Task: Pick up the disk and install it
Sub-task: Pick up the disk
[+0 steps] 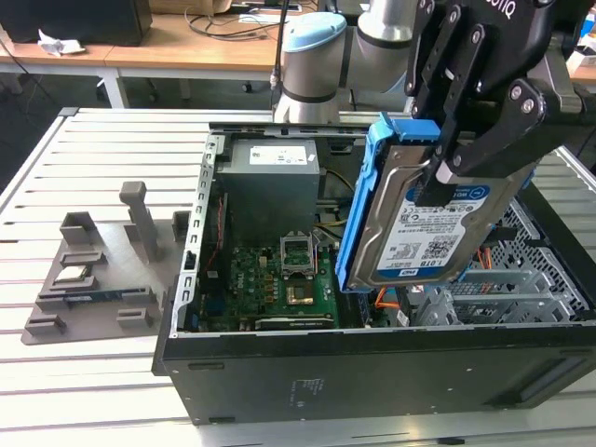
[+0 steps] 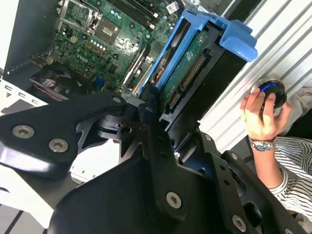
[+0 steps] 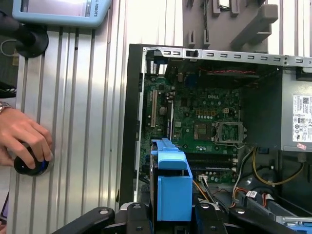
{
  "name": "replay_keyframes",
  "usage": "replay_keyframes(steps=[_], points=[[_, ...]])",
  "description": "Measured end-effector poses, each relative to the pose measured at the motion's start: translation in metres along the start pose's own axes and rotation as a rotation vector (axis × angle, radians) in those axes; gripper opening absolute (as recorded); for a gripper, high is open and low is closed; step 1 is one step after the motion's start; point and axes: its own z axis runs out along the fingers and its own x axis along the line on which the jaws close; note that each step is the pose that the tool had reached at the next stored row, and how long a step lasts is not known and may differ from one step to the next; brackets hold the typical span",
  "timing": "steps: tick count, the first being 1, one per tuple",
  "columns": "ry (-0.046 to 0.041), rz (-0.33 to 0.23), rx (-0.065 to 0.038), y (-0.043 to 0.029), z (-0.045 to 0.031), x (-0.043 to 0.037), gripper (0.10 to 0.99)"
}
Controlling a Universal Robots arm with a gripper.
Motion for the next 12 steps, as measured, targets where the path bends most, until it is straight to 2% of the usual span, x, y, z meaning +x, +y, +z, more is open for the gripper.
replay_keyframes(steps=[12], points=[[-0.0001,0.000,0.000,0.0010,0.0015,0.0283,0.365]])
